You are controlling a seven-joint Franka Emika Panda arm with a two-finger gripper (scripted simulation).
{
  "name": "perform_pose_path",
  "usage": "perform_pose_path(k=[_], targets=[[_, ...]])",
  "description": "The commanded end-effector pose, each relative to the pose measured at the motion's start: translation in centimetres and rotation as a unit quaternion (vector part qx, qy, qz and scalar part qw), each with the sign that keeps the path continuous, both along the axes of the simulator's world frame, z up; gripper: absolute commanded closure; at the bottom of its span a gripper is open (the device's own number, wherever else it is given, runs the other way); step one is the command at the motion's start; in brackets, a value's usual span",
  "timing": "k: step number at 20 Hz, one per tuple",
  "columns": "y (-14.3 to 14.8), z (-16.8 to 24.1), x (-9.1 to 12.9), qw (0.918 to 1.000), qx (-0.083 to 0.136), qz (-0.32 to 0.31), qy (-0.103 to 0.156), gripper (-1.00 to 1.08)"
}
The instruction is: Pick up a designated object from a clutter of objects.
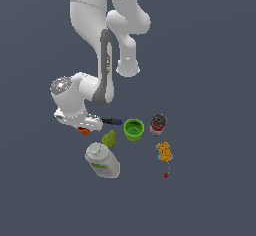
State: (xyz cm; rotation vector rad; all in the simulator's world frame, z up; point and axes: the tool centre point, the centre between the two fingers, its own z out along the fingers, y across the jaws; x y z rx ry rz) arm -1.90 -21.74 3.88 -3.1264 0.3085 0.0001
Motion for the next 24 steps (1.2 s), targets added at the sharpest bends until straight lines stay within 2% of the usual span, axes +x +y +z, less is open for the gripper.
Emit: perform_pose_path(k=[1,14,19,24], targets=[[0.0,-0.1,0.0,1.0,0.0,0.0,0.0,1.08],[0.6,0.5,0.1,1.0,0.0,0.0,0.0,1.08],[2.6,2.2,0.4,1.0,0.0,0.0,0.0,1.08],[5.8,4.9,0.8,1.0,0.0,0.0,0.0,1.08]])
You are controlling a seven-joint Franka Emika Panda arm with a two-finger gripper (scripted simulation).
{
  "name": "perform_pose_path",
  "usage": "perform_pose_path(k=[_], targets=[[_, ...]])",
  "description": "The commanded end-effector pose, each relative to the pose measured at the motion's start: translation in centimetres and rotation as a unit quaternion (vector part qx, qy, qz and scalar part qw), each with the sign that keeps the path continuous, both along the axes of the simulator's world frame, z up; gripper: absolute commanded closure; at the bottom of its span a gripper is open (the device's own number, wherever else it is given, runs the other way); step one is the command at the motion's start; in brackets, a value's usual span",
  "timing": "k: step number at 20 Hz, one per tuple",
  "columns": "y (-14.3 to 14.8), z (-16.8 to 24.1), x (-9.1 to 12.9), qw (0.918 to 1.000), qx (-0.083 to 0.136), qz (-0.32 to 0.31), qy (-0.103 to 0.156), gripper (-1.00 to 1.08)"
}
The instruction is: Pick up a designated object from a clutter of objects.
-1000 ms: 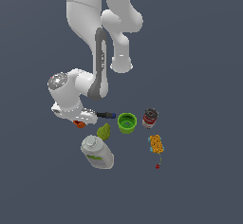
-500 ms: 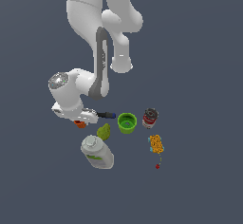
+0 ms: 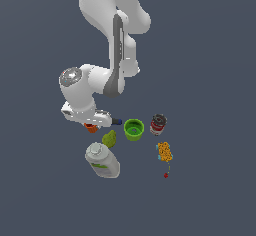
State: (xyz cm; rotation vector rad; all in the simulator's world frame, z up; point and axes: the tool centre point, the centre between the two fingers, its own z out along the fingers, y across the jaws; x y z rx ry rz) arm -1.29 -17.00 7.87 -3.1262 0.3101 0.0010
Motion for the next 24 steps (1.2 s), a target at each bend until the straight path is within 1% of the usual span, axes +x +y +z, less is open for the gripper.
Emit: perform_pose_path(k=[1,24], targets=[[1.9,1.6,0.3,1.0,0.0,0.0,-0.001,1.08],[24.2,21.0,3.6,1.0,-0.002,0.0,0.0,1.08]])
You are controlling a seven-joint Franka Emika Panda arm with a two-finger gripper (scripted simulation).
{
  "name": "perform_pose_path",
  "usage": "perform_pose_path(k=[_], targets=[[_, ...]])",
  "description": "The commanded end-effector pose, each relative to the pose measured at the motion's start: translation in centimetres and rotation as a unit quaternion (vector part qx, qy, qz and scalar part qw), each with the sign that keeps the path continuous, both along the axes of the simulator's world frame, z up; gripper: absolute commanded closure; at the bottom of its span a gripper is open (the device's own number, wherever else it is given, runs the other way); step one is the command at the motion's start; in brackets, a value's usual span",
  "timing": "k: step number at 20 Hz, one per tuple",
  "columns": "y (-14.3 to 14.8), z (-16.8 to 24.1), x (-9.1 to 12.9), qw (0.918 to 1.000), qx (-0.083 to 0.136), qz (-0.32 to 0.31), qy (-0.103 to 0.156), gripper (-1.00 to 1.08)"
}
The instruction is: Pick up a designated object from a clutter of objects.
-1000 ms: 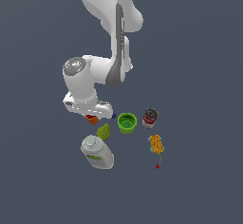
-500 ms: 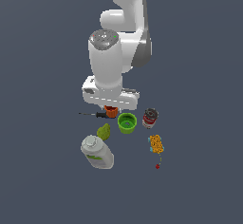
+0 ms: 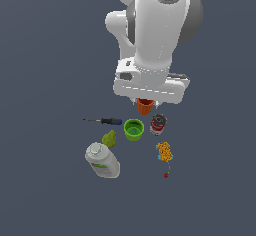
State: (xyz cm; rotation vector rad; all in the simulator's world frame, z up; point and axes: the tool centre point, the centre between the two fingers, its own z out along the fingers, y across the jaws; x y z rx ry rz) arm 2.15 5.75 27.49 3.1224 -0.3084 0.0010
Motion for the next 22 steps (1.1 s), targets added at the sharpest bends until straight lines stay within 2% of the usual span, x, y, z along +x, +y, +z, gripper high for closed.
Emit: perform_pose_path(k=[1,11,22], targets=[[2.5,2.2,0.4,1.0,0.0,0.0,0.0,1.08],[10.8,9.3,2.0,1.0,0.001,0.0,0.0,1.08],[16.2,14.0,3.3,1.0,0.002,0.0,0.0,1.08]])
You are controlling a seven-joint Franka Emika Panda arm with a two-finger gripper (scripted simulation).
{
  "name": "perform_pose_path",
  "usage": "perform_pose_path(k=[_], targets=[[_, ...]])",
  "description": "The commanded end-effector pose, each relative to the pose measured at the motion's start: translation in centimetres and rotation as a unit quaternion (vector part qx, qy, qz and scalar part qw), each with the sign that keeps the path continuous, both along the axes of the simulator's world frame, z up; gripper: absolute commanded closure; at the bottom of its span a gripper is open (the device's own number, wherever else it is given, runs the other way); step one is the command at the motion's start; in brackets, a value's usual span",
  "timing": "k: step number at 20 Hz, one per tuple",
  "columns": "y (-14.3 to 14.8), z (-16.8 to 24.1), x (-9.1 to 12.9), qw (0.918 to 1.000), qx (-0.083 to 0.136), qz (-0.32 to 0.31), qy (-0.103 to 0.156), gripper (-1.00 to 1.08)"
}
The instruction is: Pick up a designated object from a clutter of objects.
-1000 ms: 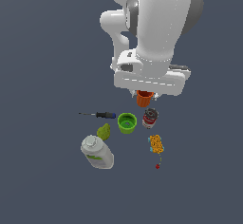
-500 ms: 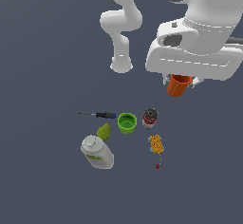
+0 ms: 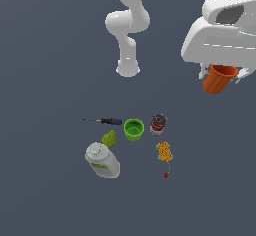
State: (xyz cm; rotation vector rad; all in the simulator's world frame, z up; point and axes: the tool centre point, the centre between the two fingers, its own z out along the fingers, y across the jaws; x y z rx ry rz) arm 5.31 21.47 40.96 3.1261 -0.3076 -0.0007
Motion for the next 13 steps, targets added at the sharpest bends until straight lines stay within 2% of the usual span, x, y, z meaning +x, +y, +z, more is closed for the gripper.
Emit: perform_pose_path(k=[1,13], targets=[[0.8,0.7,0.2,1.0,0.0,0.0,0.0,1.08],[2.2,1.9,0.7,1.0,0.0,0.0,0.0,1.08]])
